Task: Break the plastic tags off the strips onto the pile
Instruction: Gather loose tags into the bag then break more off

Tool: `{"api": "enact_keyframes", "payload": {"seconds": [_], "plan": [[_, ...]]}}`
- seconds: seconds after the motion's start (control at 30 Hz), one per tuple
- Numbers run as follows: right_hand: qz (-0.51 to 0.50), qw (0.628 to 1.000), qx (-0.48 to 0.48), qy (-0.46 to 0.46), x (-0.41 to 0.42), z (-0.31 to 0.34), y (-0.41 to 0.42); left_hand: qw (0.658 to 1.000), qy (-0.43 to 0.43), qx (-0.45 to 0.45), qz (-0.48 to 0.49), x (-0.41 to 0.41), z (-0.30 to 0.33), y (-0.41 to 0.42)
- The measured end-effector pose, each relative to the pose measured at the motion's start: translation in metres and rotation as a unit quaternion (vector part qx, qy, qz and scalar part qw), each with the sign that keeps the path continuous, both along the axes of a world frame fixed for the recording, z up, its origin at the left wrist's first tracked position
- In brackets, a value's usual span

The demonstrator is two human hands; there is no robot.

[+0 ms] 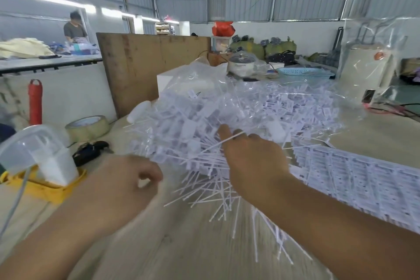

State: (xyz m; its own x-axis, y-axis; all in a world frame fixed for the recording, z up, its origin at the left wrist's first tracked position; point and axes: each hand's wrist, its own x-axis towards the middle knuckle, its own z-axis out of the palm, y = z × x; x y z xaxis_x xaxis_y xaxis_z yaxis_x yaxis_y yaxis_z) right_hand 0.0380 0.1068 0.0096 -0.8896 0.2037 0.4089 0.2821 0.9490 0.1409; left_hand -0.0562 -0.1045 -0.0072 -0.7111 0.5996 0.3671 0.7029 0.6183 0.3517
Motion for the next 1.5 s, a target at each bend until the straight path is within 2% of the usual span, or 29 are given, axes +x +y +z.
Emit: {"api": "enact_keyframes", "payload": {"seconds": [0.07, 0.1, 0.13, 0.2, 0.23, 0.27, 0.33, 0.43, 0.57, 0.7, 0.77, 0.87, 0.97, 1.1, 1.2, 1.3, 1.37, 1.43, 1.5], "plan": [[-0.014, 1.0, 0.016, -0.007, 0.0, -0.001, 0.007, 0.986, 0.059, 0.139, 0.065, -0.011, 0.007, 0.001], [-0.017, 0.999, 0.026, -0.011, 0.0, -0.002, 0.008, 0.981, 0.054, 0.157, 0.099, -0.019, 0.01, 0.004], [-0.017, 0.999, 0.04, -0.013, 0.0, -0.002, 0.008, 0.982, 0.028, 0.134, 0.131, -0.028, 0.01, 0.01], [-0.007, 0.997, 0.075, -0.018, 0.0, -0.001, 0.007, 0.983, -0.035, 0.022, 0.18, -0.042, 0.008, 0.027], [0.002, 0.996, 0.089, -0.019, -0.001, -0.002, 0.005, 0.982, -0.03, 0.005, 0.184, -0.047, 0.008, 0.033], [0.01, 0.995, 0.102, -0.021, -0.001, -0.002, 0.003, 0.983, -0.004, 0.017, 0.182, -0.05, 0.009, 0.038], [0.024, 0.991, 0.128, -0.031, -0.003, -0.005, -0.002, 0.978, 0.067, 0.1, 0.171, -0.051, 0.014, 0.042], [0.031, 0.987, 0.151, -0.054, -0.011, -0.005, -0.007, 0.951, 0.166, 0.229, 0.128, -0.038, 0.026, 0.041], [0.023, 0.985, 0.156, -0.062, -0.033, 0.012, -0.007, 0.935, 0.22, 0.273, 0.049, -0.018, 0.02, 0.041], [-0.024, 0.995, 0.063, -0.068, -0.054, 0.036, -0.004, 0.948, 0.197, 0.249, 0.0, -0.01, 0.005, 0.043], [-0.044, 0.996, 0.019, -0.071, -0.058, 0.045, -0.001, 0.951, 0.183, 0.249, 0.012, -0.01, 0.0, 0.039], [-0.075, 0.992, 0.004, -0.105, -0.059, 0.052, 0.0, 0.94, 0.195, 0.279, 0.033, -0.012, 0.001, 0.028], [-0.092, 0.985, -0.056, -0.138, -0.063, 0.054, -0.002, 0.945, 0.202, 0.257, 0.022, -0.009, -0.005, 0.024], [-0.036, 0.975, -0.192, -0.102, -0.069, 0.059, 0.0, 0.979, 0.112, 0.16, 0.063, -0.014, -0.017, 0.028], [-0.003, 0.95, -0.296, -0.097, -0.067, 0.063, -0.002, 0.978, 0.029, 0.199, 0.051, -0.018, -0.021, 0.032], [0.001, 0.933, -0.353, -0.064, -0.063, 0.055, -0.008, 0.974, 0.003, 0.224, 0.022, -0.017, -0.021, 0.037], [0.001, 0.947, -0.312, -0.08, -0.061, 0.038, -0.016, 0.968, 0.005, 0.251, -0.008, -0.013, -0.019, 0.039], [-0.032, 0.969, -0.211, -0.127, -0.061, 0.018, -0.025, 0.951, 0.031, 0.307, -0.033, -0.007, -0.016, 0.037], [-0.072, 0.974, -0.131, -0.17, -0.066, 0.002, -0.031, 0.934, 0.054, 0.35, -0.043, -0.003, -0.014, 0.033]]}}
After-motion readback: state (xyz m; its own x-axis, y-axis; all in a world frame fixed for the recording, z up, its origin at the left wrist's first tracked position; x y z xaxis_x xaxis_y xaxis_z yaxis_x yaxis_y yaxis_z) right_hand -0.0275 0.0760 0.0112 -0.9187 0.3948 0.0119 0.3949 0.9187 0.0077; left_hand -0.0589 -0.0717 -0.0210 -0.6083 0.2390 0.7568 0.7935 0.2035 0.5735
